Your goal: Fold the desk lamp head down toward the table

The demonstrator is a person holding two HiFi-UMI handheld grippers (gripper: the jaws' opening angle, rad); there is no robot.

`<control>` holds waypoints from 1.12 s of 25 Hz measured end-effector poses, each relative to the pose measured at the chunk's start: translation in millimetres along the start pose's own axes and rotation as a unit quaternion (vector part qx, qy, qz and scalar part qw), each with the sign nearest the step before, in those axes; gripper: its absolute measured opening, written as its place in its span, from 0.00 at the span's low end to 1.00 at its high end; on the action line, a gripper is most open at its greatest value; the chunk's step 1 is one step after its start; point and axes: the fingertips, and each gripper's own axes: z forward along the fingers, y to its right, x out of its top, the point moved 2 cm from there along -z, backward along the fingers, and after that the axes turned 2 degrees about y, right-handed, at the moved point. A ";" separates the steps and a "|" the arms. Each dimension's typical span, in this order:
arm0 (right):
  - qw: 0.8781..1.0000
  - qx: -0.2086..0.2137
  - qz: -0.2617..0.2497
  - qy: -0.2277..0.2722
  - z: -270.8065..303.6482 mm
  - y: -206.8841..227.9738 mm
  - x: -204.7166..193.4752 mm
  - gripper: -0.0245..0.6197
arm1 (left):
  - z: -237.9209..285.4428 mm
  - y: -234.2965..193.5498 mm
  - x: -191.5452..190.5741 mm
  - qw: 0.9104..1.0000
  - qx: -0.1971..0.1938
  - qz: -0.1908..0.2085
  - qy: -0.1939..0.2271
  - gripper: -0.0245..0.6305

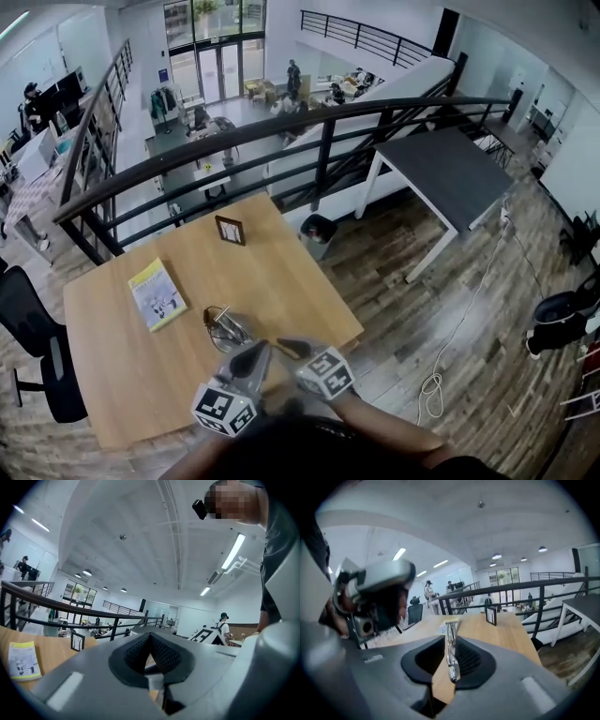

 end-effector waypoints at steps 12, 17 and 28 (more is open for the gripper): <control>0.991 0.010 -0.015 0.135 -42.2 -34.4 54.1 0.04 | -11.9 8.3 3.9 1.000 0.006 0.019 0.007 0.04; 0.988 0.016 -0.018 0.150 -48.2 -58.3 54.7 0.04 | -26.6 16.2 4.3 1.000 -0.003 0.019 0.007 0.04; 0.982 -0.031 -0.016 0.185 -32.3 -141.4 57.7 0.04 | -114.9 1.9 6.6 0.999 -0.038 0.022 0.001 0.04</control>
